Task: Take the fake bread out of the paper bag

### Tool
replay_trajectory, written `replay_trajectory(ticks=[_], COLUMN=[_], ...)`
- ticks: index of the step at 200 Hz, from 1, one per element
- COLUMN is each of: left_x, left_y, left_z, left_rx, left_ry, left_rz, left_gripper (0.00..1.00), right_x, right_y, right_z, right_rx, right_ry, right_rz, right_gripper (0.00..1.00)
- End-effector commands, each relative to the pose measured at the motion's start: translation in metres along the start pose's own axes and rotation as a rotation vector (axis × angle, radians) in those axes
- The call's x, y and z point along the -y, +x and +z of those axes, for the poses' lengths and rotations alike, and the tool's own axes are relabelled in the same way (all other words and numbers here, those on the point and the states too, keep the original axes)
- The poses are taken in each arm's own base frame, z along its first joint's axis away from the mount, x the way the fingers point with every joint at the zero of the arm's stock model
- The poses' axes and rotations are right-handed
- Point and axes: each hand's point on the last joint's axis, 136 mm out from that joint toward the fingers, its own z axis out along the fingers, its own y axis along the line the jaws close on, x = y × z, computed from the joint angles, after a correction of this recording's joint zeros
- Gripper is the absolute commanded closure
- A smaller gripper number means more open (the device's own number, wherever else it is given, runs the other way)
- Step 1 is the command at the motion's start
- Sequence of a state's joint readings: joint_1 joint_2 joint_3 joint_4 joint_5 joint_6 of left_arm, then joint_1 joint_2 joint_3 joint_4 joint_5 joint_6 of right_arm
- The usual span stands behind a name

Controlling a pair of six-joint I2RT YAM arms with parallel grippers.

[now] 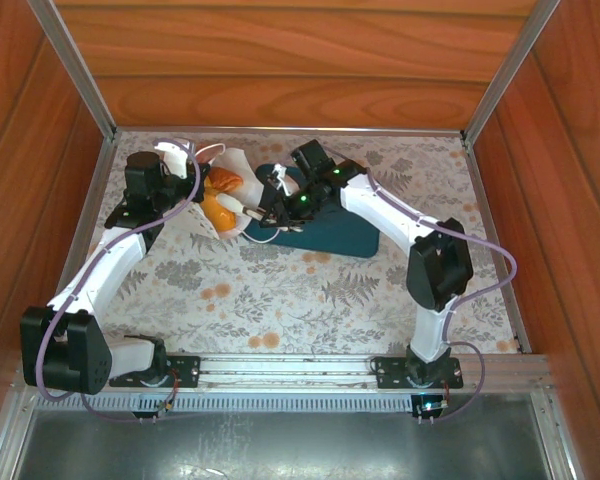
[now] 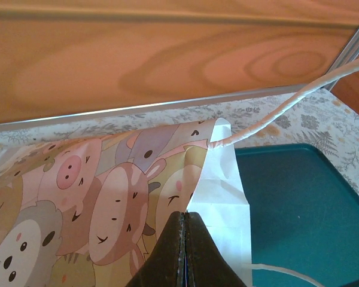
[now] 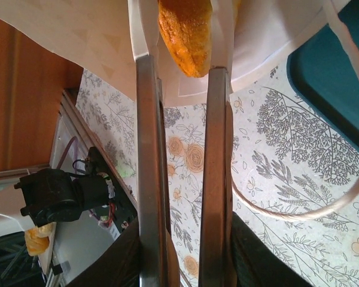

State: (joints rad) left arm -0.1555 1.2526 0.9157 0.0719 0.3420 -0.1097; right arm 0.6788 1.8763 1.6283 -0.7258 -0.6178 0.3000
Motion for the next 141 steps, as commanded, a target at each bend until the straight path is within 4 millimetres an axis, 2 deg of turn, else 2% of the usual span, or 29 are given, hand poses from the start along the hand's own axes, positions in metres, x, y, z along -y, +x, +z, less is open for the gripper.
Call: replay_trajectory(ticks=[1, 69, 110, 120, 124, 141], left_x=[-0.002, -0.007, -0.018, -0.021, -0.021, -0.024], left_y=[-0.008, -0.009, -0.009, -0.009, -0.009, -0.008], left_z=[-0.004, -0.003, -0.002, -0.002, -0.001, 0.001], left_rx=[0.037, 0.040, 0.043, 0.042, 0.041, 0.036], left_ry=[-0.024, -0.049, -0.110, -0.122, -0.126, -0.136], left_rz=[-0.009, -0.026, -0.049, -0.052, -0.052, -0.057], left_gripper=[1.00, 1.00, 1.00, 1.00, 1.00, 1.00], right_x=[-0.015, -0.018, -0.016, -0.010, -0.017, -0.014], right_y=[-0.006, -0.009, -0.006, -0.005, -0.005, -0.003], right_z=[-0.022, -0.048, -0.074, -0.077, -0.088, -0.099], right_rx=[0.061, 0.118, 0.165, 0.168, 0.193, 0.216], right_ry=[-0.015, 0.035, 0.098, 0.119, 0.121, 0.137], right_rz=[-0.037, -0.060, -0.067, -0.056, -0.071, -0.058], right_gripper=[0.92, 0.95, 0.95, 0.95, 0.95, 0.95])
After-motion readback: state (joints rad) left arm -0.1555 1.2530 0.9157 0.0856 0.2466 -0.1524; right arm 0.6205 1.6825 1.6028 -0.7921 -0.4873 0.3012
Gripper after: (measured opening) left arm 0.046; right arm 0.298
